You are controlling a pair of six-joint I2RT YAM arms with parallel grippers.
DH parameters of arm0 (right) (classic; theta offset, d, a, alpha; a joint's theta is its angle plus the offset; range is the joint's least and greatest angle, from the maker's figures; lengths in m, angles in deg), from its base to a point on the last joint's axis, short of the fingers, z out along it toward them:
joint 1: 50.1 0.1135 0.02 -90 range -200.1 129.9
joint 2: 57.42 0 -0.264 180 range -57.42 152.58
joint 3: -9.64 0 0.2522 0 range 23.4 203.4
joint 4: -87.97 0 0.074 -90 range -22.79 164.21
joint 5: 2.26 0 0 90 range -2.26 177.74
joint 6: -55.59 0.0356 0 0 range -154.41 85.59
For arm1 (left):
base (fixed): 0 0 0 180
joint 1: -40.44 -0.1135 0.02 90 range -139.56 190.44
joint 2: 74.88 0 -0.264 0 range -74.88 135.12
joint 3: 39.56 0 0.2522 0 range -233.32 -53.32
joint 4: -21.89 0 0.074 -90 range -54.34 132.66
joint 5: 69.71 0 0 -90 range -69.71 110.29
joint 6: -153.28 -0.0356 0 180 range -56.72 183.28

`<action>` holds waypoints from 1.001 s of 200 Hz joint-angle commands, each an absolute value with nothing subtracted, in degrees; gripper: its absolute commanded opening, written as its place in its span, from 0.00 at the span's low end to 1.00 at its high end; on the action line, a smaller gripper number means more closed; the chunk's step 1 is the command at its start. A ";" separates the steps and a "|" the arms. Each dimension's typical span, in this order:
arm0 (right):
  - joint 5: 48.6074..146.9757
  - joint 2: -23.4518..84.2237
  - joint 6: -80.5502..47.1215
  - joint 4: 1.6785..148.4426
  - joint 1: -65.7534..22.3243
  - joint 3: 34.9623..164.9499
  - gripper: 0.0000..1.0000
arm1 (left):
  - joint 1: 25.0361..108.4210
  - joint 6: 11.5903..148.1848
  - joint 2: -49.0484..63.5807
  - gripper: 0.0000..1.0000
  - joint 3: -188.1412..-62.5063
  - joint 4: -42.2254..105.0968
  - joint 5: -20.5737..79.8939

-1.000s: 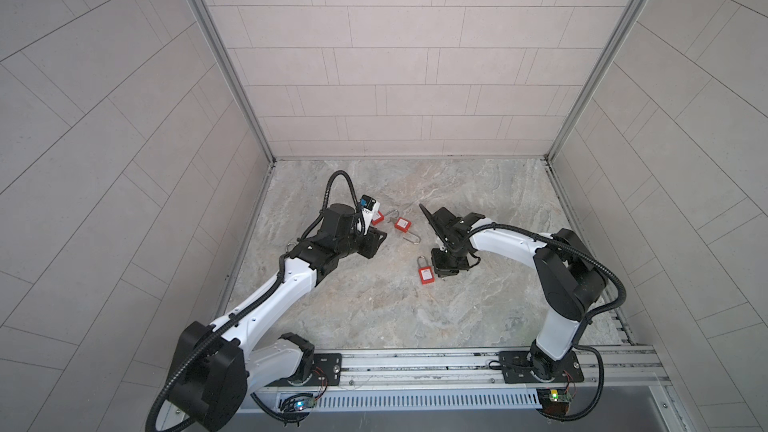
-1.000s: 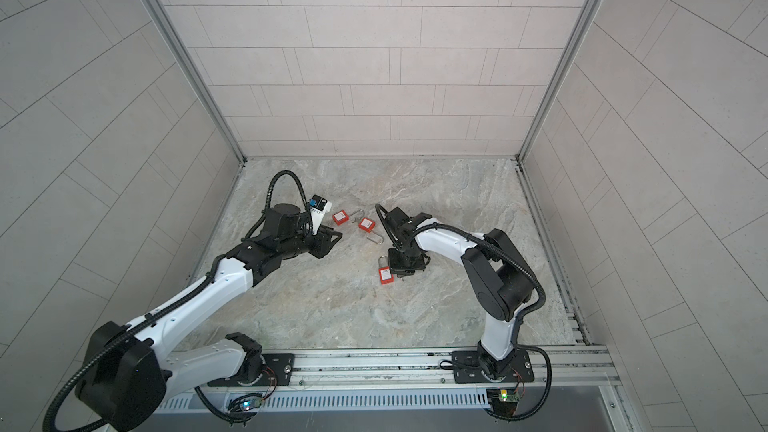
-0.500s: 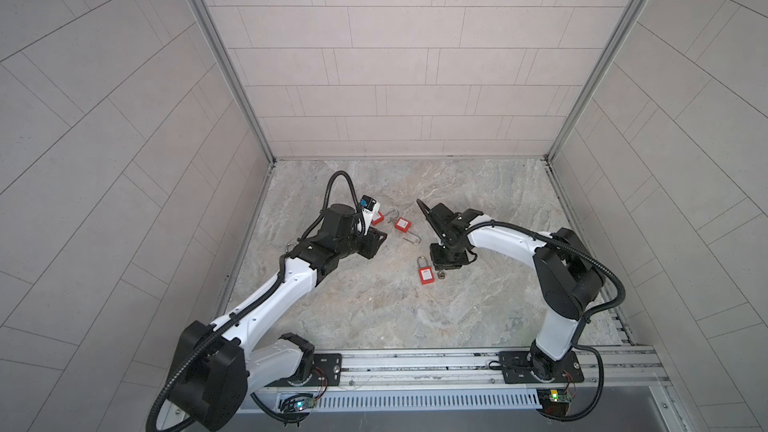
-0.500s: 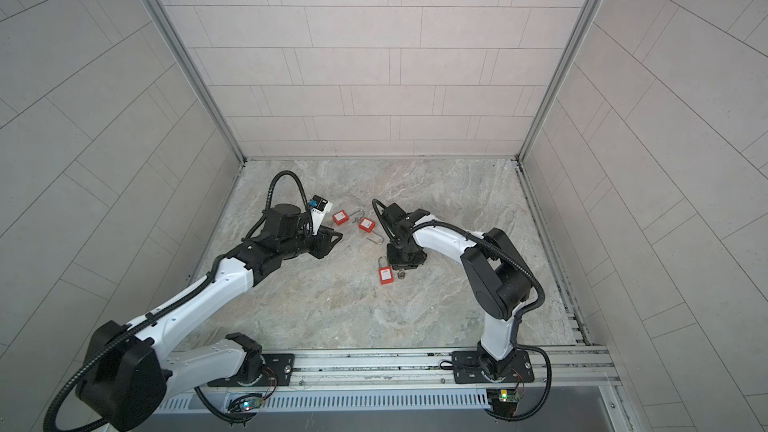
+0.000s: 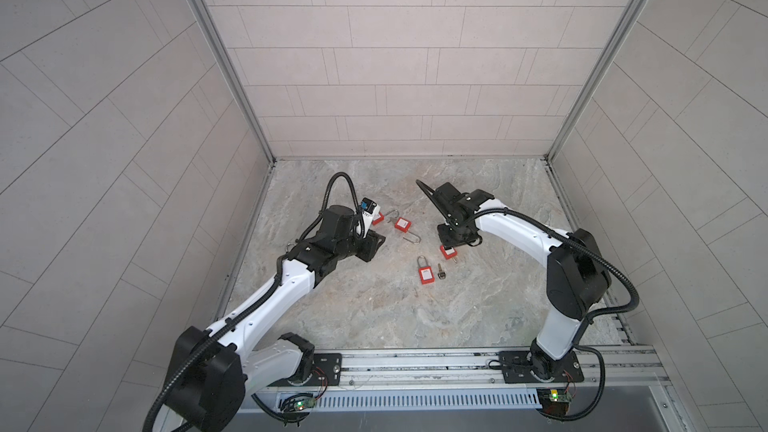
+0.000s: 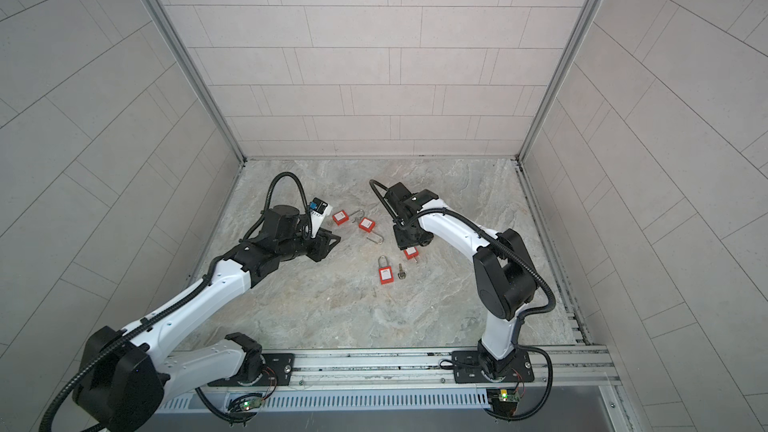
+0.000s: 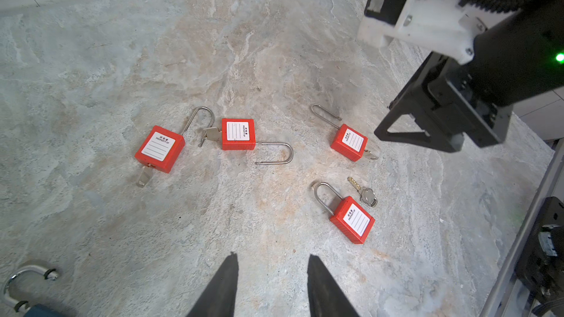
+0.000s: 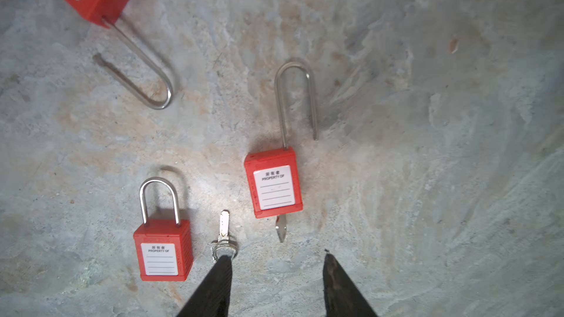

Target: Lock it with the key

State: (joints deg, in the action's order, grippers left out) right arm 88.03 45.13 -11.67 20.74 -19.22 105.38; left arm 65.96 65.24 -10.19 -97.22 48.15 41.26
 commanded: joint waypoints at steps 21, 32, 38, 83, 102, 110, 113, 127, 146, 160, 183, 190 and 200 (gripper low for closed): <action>86.02 50.86 -18.55 16.60 -19.83 107.38 0.54 | 65.75 63.50 -12.12 0.43 -99.29 49.01 41.62; 86.35 50.72 -18.86 17.90 -19.78 106.50 0.55 | 65.76 64.26 -12.17 0.43 -98.77 47.77 41.18; 86.46 50.54 -18.94 18.56 -19.83 105.91 0.55 | 65.77 64.58 -11.97 0.43 -98.39 46.88 41.09; 87.80 51.38 -20.91 21.75 -19.86 104.53 0.57 | 65.87 66.78 -9.49 0.43 -99.53 45.02 44.06; 88.98 52.83 -21.37 22.56 -19.85 104.70 0.58 | 66.17 68.04 -8.71 0.43 -100.10 44.80 44.64; 89.37 53.21 -21.66 22.92 -19.74 104.80 0.58 | 66.26 68.57 -8.51 0.43 -100.24 44.82 44.48; 89.49 53.38 -21.67 23.03 -19.82 104.87 0.58 | 66.32 68.77 -8.37 0.43 -100.33 44.70 44.40; 89.72 54.19 -22.05 23.43 -19.82 105.16 0.58 | 66.76 68.98 -8.26 0.43 -100.57 44.71 43.82; 89.67 55.42 -22.72 23.45 -19.79 105.73 0.58 | 67.24 69.08 -8.27 0.43 -100.70 44.71 42.90; 89.24 56.25 -22.94 23.43 -19.78 105.84 0.56 | 67.59 69.33 -8.39 0.43 -100.61 44.71 42.34; 89.60 57.17 -22.97 23.99 -19.79 105.52 0.53 | 68.12 69.75 -8.38 0.43 -100.45 44.73 41.67; 89.85 57.41 -22.87 24.16 -19.86 105.41 0.52 | 68.35 69.80 -8.41 0.43 -100.48 44.72 41.54; 90.09 57.54 -22.94 24.44 -19.82 105.41 0.50 | 68.43 69.79 -8.37 0.43 -100.49 44.71 41.30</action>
